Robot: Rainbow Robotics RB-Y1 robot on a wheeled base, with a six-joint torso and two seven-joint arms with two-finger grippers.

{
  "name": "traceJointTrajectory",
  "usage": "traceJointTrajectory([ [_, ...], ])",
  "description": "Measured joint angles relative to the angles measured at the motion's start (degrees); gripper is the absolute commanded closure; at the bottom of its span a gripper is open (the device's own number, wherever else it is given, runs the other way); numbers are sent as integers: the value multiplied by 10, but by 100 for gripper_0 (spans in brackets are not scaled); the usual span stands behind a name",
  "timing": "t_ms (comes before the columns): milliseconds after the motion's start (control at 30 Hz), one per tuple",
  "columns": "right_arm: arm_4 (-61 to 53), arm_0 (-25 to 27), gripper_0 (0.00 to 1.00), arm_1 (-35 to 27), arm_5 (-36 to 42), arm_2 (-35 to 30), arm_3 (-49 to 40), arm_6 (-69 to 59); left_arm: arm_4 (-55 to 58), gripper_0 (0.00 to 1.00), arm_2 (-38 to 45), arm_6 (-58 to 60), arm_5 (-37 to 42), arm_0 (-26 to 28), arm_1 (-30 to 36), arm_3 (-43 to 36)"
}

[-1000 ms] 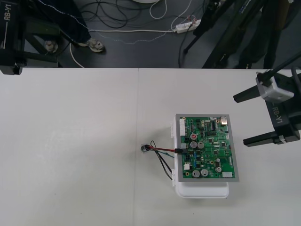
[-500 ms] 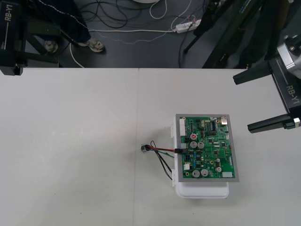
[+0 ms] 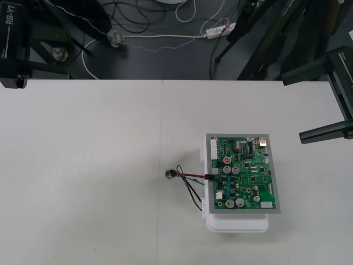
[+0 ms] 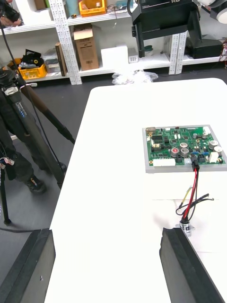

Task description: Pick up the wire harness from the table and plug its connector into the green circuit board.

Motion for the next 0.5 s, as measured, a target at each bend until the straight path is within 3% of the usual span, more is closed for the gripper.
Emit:
traceJointTrajectory([
  [500,0,0,0,0,0,0,0,0,0,35,0,0,0,0,0,0],
])
